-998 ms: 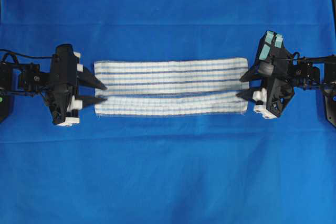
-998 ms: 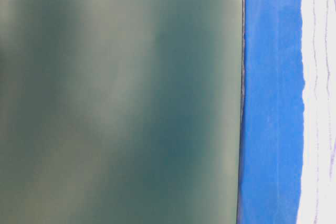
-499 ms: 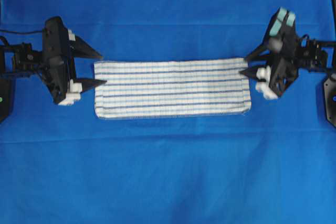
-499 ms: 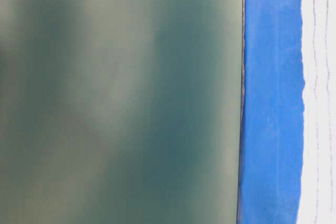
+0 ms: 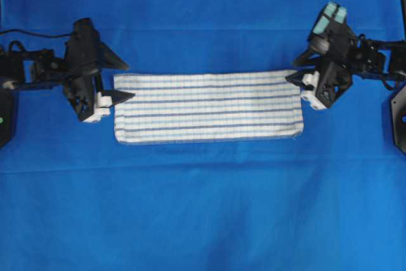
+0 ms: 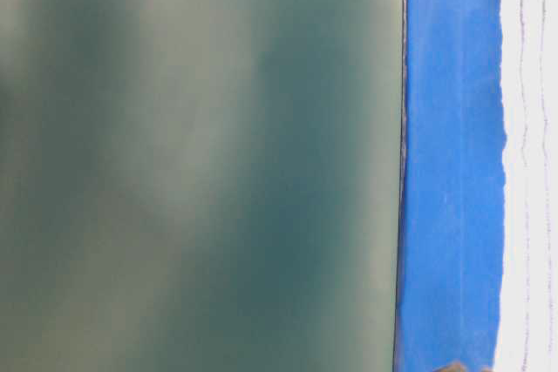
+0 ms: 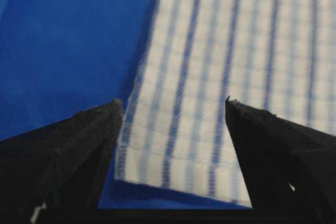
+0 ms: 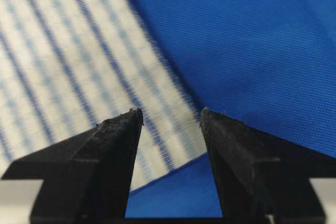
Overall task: Fold the blue towel.
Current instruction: 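Grasp the folded towel's left and right ends with both grippers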
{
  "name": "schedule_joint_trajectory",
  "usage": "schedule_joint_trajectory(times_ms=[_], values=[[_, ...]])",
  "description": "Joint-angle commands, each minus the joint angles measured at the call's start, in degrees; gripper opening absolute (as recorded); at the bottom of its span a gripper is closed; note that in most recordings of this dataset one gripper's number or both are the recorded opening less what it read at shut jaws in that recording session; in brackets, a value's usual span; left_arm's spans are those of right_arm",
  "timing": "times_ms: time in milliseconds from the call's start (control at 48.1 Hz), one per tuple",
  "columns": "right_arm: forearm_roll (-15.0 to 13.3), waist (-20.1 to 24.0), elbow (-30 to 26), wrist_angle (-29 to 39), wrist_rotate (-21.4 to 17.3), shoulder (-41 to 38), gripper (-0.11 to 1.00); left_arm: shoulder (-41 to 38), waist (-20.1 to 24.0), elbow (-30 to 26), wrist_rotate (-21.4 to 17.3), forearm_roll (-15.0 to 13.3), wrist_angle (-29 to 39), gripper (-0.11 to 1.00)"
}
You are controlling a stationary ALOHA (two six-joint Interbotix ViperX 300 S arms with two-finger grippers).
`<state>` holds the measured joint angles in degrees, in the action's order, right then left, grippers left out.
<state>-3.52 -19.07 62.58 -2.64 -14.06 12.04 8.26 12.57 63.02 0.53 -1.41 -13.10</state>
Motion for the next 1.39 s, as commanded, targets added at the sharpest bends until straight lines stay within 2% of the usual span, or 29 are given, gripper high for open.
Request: schedule_joint_trajectory(times_ms=[0, 166, 353, 561, 644, 769, 852, 894, 1185, 1372], values=[[-0.18, -0.62, -1.41, -1.23, 0.09, -2.11, 0.55, -1.93, 0.88, -1.49, -0.09, -0.09, -0.35, 0.73], [-0.26, -1.67, -2.11, -1.49, 0.09, -5.8, 0.55, -4.22, 2.29, -1.23, -0.09, -0.09, -0.18, 0.73], [-0.79, -2.2, -1.93, -2.29, 0.09, -6.5, 0.54, -4.48, 4.75, -0.79, -0.09, -0.09, -0.09, 0.73], [-1.23, -2.2, -1.58, -2.29, 0.09, -6.77, 0.49, -4.57, 5.63, -1.05, 0.09, -0.09, 0.0, 0.65], [-1.58, -2.2, -1.67, -2.29, 0.18, -7.12, 0.38, -4.66, 5.54, -0.97, 0.18, -0.09, 0.44, 0.51], [-2.02, -2.2, -1.67, -2.02, 0.26, -7.21, 0.05, -4.66, 4.75, -1.05, 0.0, -0.09, 2.55, 0.22], [-2.11, -2.29, -1.58, -2.02, 0.26, -7.21, 0.05, -4.57, 4.22, -1.14, 0.0, -0.09, 3.43, 0.05], [-2.11, -2.29, -1.67, -2.02, 0.26, -7.12, 0.05, -4.66, 4.04, -1.05, 0.0, -0.09, 3.52, 0.02], [-2.11, -2.2, -2.02, -1.67, 0.18, -6.5, 0.05, -3.96, 3.78, -1.58, -0.18, -0.09, 4.48, 0.02], [-2.11, -2.29, -3.34, 2.2, 0.09, -2.2, 0.05, 0.44, 3.78, -4.48, -0.18, -0.09, 10.72, 0.02]])
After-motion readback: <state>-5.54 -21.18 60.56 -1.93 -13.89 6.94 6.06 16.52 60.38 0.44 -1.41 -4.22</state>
